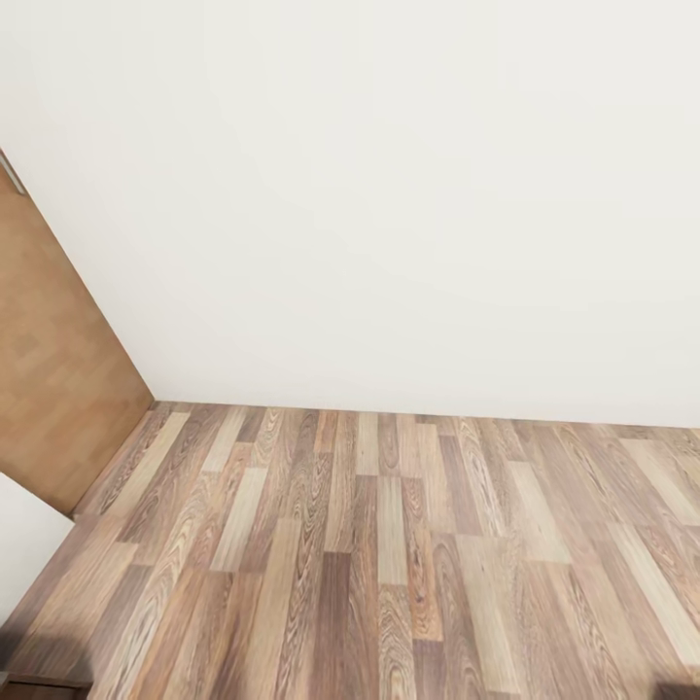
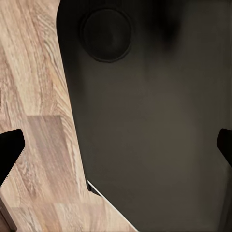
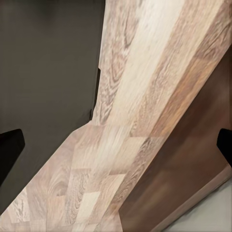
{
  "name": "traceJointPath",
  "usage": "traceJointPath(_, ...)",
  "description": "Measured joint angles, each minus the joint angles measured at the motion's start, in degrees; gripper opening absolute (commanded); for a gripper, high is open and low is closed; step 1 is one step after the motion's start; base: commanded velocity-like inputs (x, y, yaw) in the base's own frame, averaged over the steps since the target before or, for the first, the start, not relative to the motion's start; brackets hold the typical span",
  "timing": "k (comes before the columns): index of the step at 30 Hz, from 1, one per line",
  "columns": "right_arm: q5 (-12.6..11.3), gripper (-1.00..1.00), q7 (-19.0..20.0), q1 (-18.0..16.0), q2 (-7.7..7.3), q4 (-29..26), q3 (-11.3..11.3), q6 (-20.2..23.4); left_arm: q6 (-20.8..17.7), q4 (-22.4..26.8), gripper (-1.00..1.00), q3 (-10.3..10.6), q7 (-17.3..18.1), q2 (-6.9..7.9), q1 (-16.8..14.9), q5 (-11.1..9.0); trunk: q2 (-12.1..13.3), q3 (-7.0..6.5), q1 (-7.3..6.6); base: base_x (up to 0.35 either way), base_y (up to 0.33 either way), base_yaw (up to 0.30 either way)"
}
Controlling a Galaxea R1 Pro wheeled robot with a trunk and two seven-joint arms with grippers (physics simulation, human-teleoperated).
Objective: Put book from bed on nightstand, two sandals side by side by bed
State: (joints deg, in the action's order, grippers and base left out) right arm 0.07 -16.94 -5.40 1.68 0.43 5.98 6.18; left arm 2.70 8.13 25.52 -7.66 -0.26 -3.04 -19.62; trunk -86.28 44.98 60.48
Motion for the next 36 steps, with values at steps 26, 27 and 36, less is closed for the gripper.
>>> traceJointPath(26,0.00,1.00,0.08,0.00,0.04,-0.03,-0.03,0.05,0.00,0.00,1.00,0.00,-0.01,-0.01,0.00,0.00,0.00,-2.34,0.00,0.163,0.000,0.000)
traceJointPath(27,0.00,1.00,0.08,0.00,0.04,-0.03,-0.03,0.05,0.00,0.00,1.00,0.00,-0.01,-0.01,0.00,0.00,0.00,-2.42,0.00,0.155,0.000,0.000)
traceJointPath(36,-0.03,1.00,0.14,0.00,-0.01,-0.09,-0.03,0.07,0.04,0.00,1.00,0.00,-0.01,-0.01,0.00,0.00,0.00,-2.91,0.01,0.099,0.000,0.000)
